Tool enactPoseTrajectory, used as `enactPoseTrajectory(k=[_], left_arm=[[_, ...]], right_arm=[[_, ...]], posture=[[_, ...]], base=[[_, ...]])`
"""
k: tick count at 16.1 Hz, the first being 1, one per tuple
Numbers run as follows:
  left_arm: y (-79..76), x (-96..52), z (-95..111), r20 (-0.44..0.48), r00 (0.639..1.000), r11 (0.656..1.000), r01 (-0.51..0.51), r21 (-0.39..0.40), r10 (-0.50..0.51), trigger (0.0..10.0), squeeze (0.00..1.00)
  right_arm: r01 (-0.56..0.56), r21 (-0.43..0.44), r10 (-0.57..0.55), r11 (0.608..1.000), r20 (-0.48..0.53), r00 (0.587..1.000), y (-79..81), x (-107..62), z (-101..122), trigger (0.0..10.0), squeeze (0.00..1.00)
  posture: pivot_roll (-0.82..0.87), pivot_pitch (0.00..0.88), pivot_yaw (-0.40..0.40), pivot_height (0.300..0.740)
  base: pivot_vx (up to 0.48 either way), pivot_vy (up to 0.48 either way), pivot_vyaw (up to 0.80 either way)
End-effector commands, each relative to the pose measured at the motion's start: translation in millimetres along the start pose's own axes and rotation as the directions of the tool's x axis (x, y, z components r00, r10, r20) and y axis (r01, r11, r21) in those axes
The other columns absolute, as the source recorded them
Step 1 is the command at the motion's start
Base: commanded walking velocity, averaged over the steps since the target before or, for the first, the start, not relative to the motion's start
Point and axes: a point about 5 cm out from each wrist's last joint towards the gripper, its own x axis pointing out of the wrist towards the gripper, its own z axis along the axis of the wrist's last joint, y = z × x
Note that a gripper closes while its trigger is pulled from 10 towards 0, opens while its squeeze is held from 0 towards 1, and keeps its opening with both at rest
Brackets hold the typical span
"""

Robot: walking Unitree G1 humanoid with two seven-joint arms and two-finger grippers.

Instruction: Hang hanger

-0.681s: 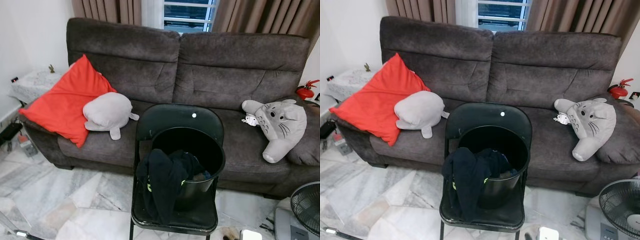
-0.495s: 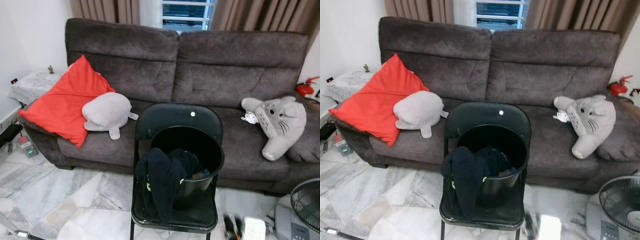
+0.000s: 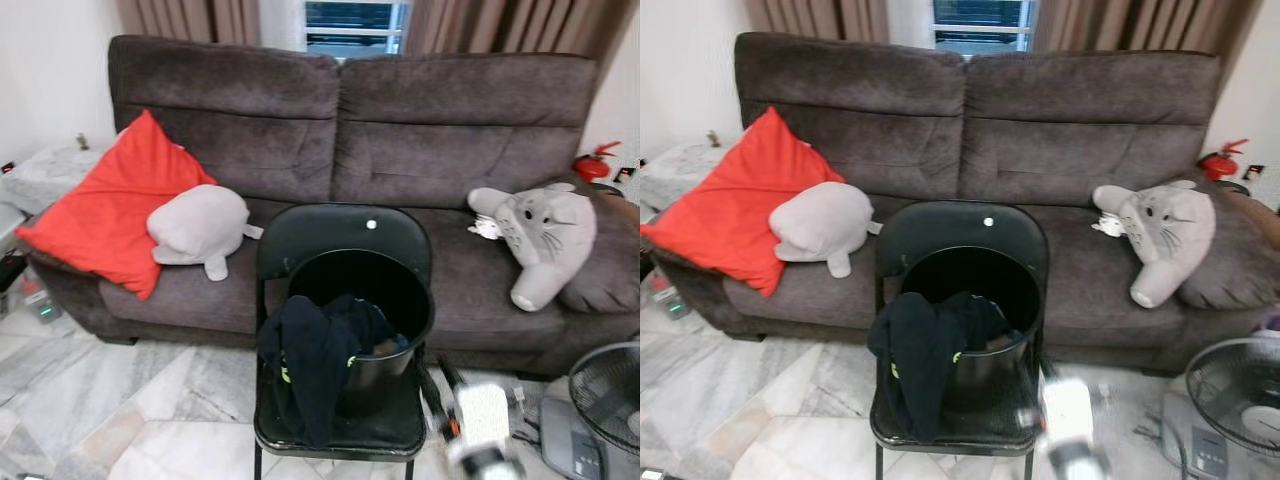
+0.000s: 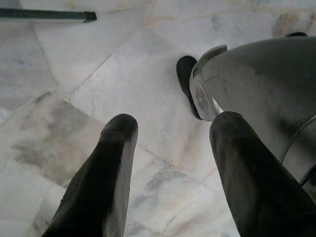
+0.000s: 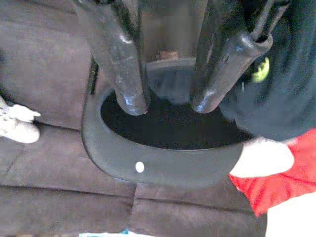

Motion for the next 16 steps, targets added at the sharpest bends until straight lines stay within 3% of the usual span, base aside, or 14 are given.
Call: enactPoseTrajectory(k=[1,2,3,16], left_arm=[[1.8,-0.3,-1,-0.012,1.000,1.000,-0.002,0.023,0.002,10.0,0.00],[2.1,-0.2,0,-0.009,1.000,1.000,-0.003,0.018,0.003,10.0,0.00],[2.2,-0.1,1,-0.006,1.000,1.000,-0.004,0.010,0.004,10.0,0.00],[2.2,-0.1,1,-0.006,1.000,1.000,-0.004,0.010,0.004,10.0,0.00]], right_arm=[[-0.032,0.022,0.030,0.999,0.064,0.997,-1.9,22.8,25,10.0,0.00],[-0.062,0.035,0.060,0.997,0.066,0.996,-1.2,37.3,32,10.0,0.98],[-0.075,0.055,0.073,0.996,0.030,0.997,-0.7,49.6,33,10.0,1.00],[-0.075,0.055,0.073,0.996,0.030,0.997,-0.7,49.6,33,10.0,1.00]], posture=[[-0.05,0.000,0.011,0.740],[-0.05,0.000,0.012,0.740],[-0.04,0.000,0.014,0.740],[-0.04,0.000,0.014,0.740]], base=[[0.000,0.000,0.00],[0.000,0.000,0.00],[0.000,0.000,0.00],[0.000,0.000,0.00]])
